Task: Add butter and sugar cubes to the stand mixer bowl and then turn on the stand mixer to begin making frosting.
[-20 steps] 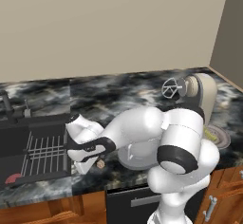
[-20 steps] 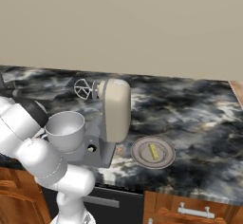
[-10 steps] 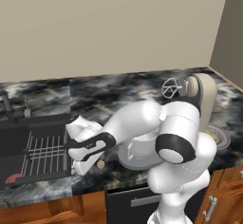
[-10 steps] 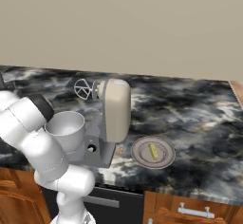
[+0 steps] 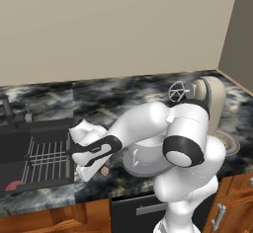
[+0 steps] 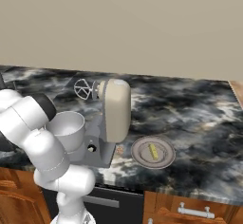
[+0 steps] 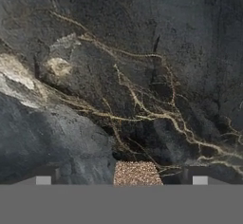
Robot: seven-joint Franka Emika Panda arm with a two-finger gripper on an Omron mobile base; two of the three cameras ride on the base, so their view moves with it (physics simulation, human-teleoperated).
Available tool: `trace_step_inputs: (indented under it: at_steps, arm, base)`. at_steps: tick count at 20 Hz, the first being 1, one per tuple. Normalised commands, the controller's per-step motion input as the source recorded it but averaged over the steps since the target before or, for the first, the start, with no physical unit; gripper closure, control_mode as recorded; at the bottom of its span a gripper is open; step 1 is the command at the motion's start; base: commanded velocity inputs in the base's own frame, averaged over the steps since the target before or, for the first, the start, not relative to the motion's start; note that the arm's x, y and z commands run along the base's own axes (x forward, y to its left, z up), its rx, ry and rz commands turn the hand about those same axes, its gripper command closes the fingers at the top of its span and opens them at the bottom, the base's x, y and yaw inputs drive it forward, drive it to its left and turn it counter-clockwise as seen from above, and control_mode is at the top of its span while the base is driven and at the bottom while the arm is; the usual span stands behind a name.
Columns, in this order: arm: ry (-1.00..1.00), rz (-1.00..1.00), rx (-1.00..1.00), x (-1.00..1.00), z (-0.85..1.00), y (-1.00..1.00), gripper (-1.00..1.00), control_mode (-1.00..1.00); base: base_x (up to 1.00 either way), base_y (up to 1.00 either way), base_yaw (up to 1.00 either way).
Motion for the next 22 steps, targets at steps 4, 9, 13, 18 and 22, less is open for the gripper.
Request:
trace_step_inputs:
  at_steps: [4,9,13,18,22]
  arm:
    - [0.00,-0.03,0.00,0.00,-0.03,-0.12,-1.00,-1.00]
    - [0.00,-0.02,0.00,-0.03,-0.13,-0.08,-1.00,-1.00]
    - [0.00,-0.02,0.00,-0.10,-0.14,-0.05,-1.00,-1.00]
    - [0.00,-0.01,0.00,-0.10,-0.19,-0.12,-1.00,-1.00]
    - [0.00,0.00,0.00,-0.13,-0.24,-0.24,-1.00,-1.00]
  base:
    - [0.00,0.00,0.00]
    - [0.00,0.00,0.00]
    - [0.00,0.00,0.00]
    - [0.00,0.00,0.00]
    - [0.00,0.00,0.00]
